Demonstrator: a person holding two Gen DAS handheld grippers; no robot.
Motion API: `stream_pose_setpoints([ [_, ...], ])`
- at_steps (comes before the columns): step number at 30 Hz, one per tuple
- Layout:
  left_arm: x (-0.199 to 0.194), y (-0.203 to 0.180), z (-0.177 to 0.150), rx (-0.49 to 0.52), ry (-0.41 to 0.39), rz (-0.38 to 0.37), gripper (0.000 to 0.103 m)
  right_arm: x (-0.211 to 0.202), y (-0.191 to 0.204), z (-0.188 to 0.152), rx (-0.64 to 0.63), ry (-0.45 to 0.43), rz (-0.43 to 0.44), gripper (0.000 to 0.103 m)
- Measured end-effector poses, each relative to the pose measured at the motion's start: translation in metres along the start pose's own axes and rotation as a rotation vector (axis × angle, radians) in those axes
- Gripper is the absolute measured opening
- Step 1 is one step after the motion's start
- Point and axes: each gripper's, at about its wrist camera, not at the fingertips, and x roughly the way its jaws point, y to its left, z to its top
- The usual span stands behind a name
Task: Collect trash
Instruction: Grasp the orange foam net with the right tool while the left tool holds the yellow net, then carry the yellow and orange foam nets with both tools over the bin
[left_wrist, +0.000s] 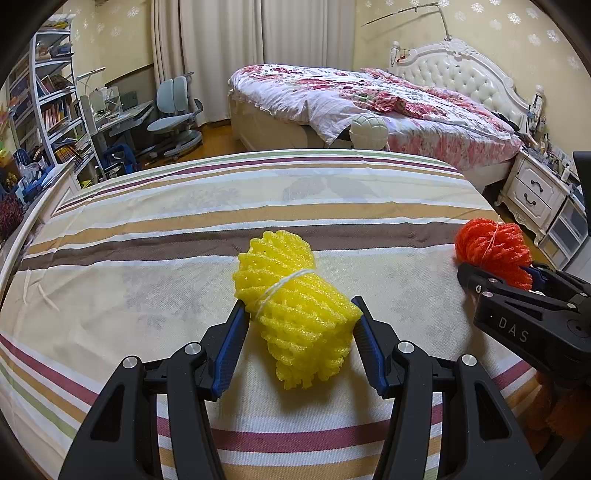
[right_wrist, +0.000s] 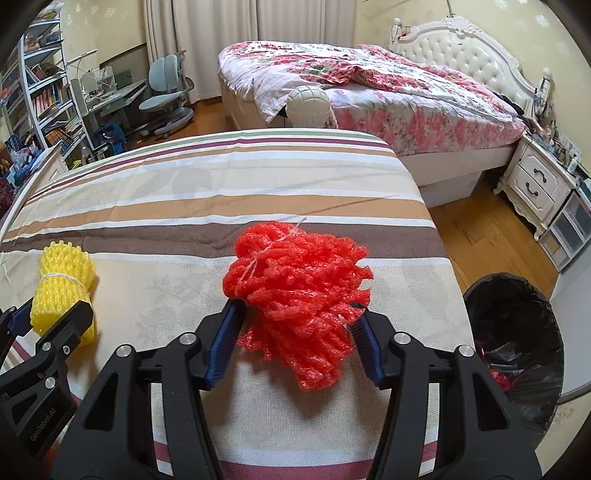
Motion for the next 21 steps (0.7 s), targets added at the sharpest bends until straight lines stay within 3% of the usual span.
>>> stream_pose_setpoints([
  [2, 0.000, 0.000, 0.000, -0.002, 0.000, 0.000, 0.055, -0.001, 0.000, 0.000, -0.004, -0.003, -0.005, 0.041],
  [5, 0.000, 0.000, 0.000, -0.002, -0.001, 0.000, 0.055, -0.002, 0.002, -0.001, -0.007, -0.004, -0.003, 0.037],
  [21, -0.010, 0.000, -0.002, -0.007, -0.015, -0.007, 0.055, -0.030, -0.001, -0.018, 0.006, -0.039, 0.016, 0.033],
])
